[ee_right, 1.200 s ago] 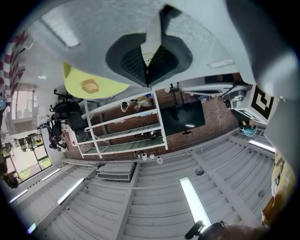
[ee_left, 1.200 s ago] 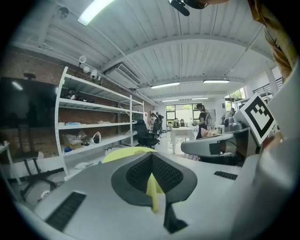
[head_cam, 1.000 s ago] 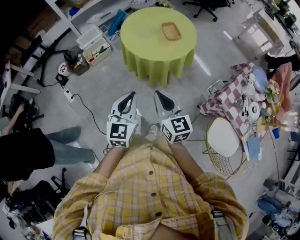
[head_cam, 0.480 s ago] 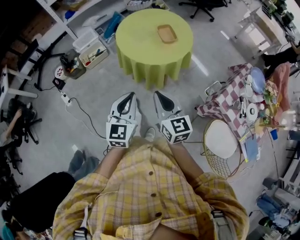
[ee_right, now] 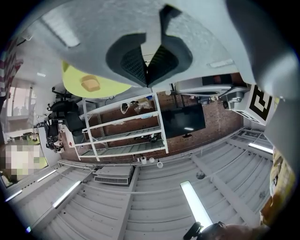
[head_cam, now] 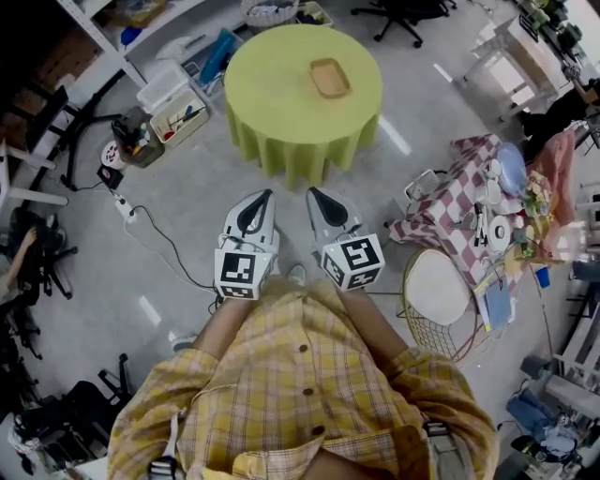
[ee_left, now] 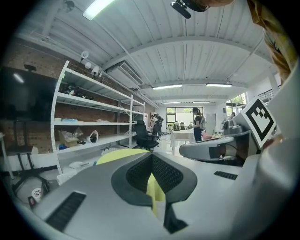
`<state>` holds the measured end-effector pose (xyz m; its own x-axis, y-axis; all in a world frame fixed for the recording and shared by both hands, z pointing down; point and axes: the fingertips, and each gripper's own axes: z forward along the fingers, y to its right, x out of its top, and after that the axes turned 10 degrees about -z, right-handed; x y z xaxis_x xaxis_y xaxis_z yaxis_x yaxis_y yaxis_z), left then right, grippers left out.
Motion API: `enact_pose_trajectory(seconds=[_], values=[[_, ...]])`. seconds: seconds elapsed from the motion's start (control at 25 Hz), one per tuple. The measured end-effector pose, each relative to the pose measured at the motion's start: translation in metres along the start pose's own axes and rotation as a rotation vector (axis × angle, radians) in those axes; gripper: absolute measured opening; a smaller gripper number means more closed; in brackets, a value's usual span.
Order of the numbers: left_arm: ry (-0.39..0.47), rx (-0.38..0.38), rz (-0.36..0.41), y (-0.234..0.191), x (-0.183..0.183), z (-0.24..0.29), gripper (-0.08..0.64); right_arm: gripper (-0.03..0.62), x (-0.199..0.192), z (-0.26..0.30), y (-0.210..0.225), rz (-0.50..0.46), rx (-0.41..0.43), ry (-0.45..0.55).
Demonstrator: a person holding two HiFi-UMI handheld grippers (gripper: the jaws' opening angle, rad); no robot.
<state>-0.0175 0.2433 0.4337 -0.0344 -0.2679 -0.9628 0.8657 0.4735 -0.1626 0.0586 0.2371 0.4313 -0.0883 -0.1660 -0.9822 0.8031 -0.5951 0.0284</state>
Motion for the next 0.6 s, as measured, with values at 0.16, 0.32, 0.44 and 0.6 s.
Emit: enact_pose_trajectory(seconds=[0.16, 0.32, 0.44, 0.6], values=[[0.003, -0.012, -0.01, -0.012, 0.005, 0.023, 0.003, -0.002, 0.001, 0.022, 0.012, -0.015, 0.004, -0.013], [-0.005, -0.011, -0.019, -0.032, 0.009, 0.046, 0.003, -0.002, 0.005, 0.05, 0.024, -0.019, 0.011, -0.019], [-0.014, -0.02, -0.007, -0.05, 0.019, 0.066, 0.003, -0.002, 0.012, 0.075, 0.035, -0.015, 0.008, -0.024], [-0.03, -0.033, -0.013, -0.072, 0.031, 0.094, 0.003, -0.002, 0.021, 0.106, 0.051, -0.003, -0.001, -0.027]])
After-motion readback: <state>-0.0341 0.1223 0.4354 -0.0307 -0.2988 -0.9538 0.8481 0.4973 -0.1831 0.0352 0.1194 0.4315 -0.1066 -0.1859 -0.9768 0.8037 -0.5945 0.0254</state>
